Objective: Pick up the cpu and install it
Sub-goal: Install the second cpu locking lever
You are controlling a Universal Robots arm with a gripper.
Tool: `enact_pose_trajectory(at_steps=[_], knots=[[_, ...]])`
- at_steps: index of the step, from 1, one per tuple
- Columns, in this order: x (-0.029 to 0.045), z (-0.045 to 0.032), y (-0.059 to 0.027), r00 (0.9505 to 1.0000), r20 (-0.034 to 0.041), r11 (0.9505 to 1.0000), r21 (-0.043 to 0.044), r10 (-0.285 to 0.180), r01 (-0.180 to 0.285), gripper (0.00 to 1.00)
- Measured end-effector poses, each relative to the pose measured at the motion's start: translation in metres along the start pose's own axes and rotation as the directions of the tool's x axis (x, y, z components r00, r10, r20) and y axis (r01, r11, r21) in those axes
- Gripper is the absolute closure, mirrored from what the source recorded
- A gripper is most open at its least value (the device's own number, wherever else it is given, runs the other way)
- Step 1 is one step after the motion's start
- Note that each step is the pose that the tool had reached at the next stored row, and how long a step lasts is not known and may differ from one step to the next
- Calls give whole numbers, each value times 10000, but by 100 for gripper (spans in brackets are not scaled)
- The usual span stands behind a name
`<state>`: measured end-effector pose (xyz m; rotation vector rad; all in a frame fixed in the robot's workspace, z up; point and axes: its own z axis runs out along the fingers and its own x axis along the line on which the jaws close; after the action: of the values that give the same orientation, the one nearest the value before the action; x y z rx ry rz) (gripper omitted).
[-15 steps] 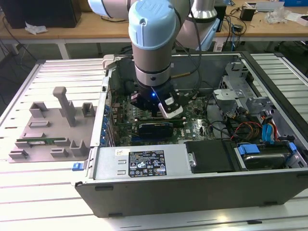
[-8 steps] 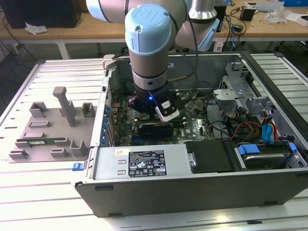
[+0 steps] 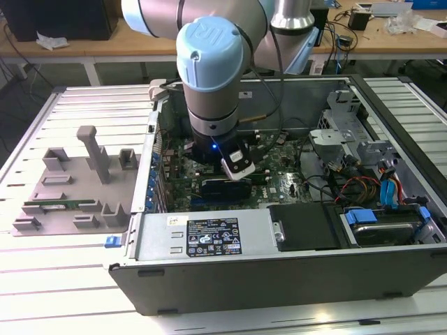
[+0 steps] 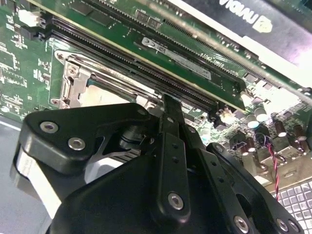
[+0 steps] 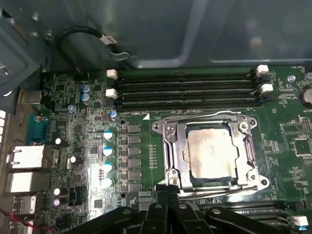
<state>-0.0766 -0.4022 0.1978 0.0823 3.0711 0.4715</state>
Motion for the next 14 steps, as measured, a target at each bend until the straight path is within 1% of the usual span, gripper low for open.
enact_pose_trajectory(at_steps=[3, 7, 8, 14], knots=[[8, 20, -6, 10000, 1, 10000, -89, 4, -4, 89], [41, 39, -15, 10000, -6, 9999, -152, 10, -10, 89], [47, 42, -16, 10000, -5, 9999, -163, 10, -10, 89], [47, 34, -13, 10000, -5, 9999, -165, 9, -9, 89]])
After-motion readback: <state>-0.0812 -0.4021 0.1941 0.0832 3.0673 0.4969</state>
